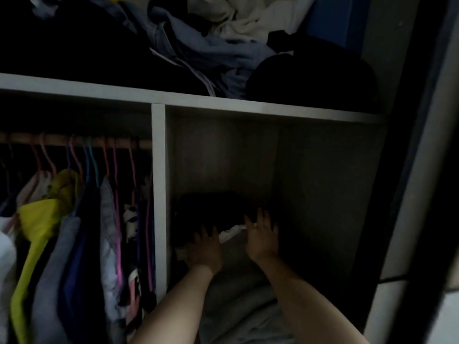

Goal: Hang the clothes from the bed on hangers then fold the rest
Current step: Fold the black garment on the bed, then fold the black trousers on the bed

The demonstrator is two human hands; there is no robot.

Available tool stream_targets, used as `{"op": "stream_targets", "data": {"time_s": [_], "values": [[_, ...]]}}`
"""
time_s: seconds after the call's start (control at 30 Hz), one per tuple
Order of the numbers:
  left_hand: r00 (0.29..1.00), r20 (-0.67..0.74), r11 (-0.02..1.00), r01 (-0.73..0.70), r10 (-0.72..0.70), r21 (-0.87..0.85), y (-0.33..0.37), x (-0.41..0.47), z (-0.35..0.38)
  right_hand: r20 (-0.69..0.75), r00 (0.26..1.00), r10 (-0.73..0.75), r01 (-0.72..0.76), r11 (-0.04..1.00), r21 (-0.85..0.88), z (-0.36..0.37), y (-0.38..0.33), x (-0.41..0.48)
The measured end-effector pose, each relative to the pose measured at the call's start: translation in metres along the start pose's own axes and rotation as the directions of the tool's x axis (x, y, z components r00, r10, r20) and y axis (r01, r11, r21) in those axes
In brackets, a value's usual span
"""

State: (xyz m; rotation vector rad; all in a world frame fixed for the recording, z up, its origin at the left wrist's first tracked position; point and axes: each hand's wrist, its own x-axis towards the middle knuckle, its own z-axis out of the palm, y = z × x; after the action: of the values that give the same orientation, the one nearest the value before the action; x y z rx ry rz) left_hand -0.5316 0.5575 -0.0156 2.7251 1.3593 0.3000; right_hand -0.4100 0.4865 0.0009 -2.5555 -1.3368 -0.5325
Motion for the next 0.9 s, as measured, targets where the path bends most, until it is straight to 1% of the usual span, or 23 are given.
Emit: {"op": "stream_targets", "data": {"time_s": [0.1,0.13,0.2,0.23,0.3,0.33,0.37,0.4,0.43,0.47,0.5,0.53,0.6,0.63,0.67,0.73,0.8,0.83,0.9], "values": [[0.999,0.007,0.996,-0.042,0.043,-0.082,0.005,-0.024,-0.008,0.012,1.0,0.015,-0.015,1.0,0.011,-0.024,0.004,-0.037],[0.999,-0.017,0.992,-0.05,0.048,-0.116,0.005,-0.031,-0.011,-0.005,1.0,-0.011,0.011,1.0,0.023,-0.035,0.004,-0.048],[0.99,-0.098,0.983,-0.118,0.105,-0.142,0.006,-0.054,-0.014,-0.05,0.994,-0.092,0.095,0.994,0.051,-0.061,0.013,-0.086],[0.976,-0.164,0.977,-0.166,0.143,-0.135,0.006,-0.065,-0.016,-0.11,0.98,-0.165,0.171,0.984,0.051,-0.077,0.021,-0.107],[0.939,-0.275,0.96,-0.25,0.208,-0.126,0.014,-0.09,-0.018,-0.284,0.918,-0.276,0.274,0.961,-0.046,-0.101,0.047,-0.157],[0.925,-0.303,0.95,-0.279,0.228,-0.139,0.021,-0.103,-0.021,-0.35,0.889,-0.294,0.275,0.956,-0.105,-0.108,0.062,-0.181],[0.907,-0.325,0.932,-0.329,0.268,-0.149,0.037,-0.119,-0.024,-0.373,0.884,-0.281,0.237,0.958,-0.161,-0.115,0.081,-0.211],[0.877,-0.372,0.904,-0.389,0.305,-0.176,0.053,-0.135,-0.026,-0.391,0.882,-0.262,0.195,0.959,-0.204,-0.12,0.098,-0.236],[0.824,-0.455,0.866,-0.461,0.337,-0.195,0.064,-0.147,-0.03,-0.394,0.885,-0.249,0.164,0.958,-0.237,-0.122,0.111,-0.253],[0.743,-0.547,0.8,-0.565,0.387,-0.202,0.089,-0.166,-0.029,-0.386,0.904,-0.187,0.086,0.96,-0.265,-0.128,0.131,-0.28],[0.651,-0.64,0.746,-0.642,0.409,-0.177,0.107,-0.179,-0.029,-0.367,0.923,-0.114,0.013,0.964,-0.266,-0.13,0.146,-0.297],[0.571,-0.7,0.702,-0.698,0.429,-0.139,0.123,-0.191,-0.028,-0.358,0.933,-0.03,-0.06,0.97,-0.237,-0.134,0.159,-0.313],[0.447,-0.758,0.615,-0.785,0.475,-0.077,0.159,-0.215,-0.026,-0.364,0.923,0.124,-0.211,0.955,-0.21,-0.142,0.191,-0.35],[0.397,-0.769,0.568,-0.821,0.501,-0.053,0.18,-0.227,-0.022,-0.37,0.911,0.184,-0.276,0.937,-0.213,-0.146,0.208,-0.37],[0.363,-0.767,0.528,-0.849,0.53,-0.037,0.199,-0.235,-0.017,-0.371,0.898,0.237,-0.331,0.919,-0.213,-0.15,0.224,-0.387],[0.325,-0.741,0.449,-0.893,0.588,-0.035,0.24,-0.255,-0.007,-0.36,0.875,0.323,-0.418,0.88,-0.227,-0.161,0.258,-0.426],[0.303,-0.694,0.39,-0.92,0.653,-0.034,0.281,-0.272,0.003,-0.343,0.845,0.409,-0.501,0.831,-0.242,-0.171,0.29,-0.462],[0.293,-0.66,0.351,-0.935,0.692,-0.047,0.31,-0.286,0.008,-0.326,0.821,0.468,-0.555,0.789,-0.264,-0.178,0.311,-0.486],[0.291,-0.581,0.299,-0.95,0.76,-0.086,0.356,-0.307,0.014,-0.309,0.778,0.546,-0.624,0.727,-0.287,-0.189,0.349,-0.524]]}}
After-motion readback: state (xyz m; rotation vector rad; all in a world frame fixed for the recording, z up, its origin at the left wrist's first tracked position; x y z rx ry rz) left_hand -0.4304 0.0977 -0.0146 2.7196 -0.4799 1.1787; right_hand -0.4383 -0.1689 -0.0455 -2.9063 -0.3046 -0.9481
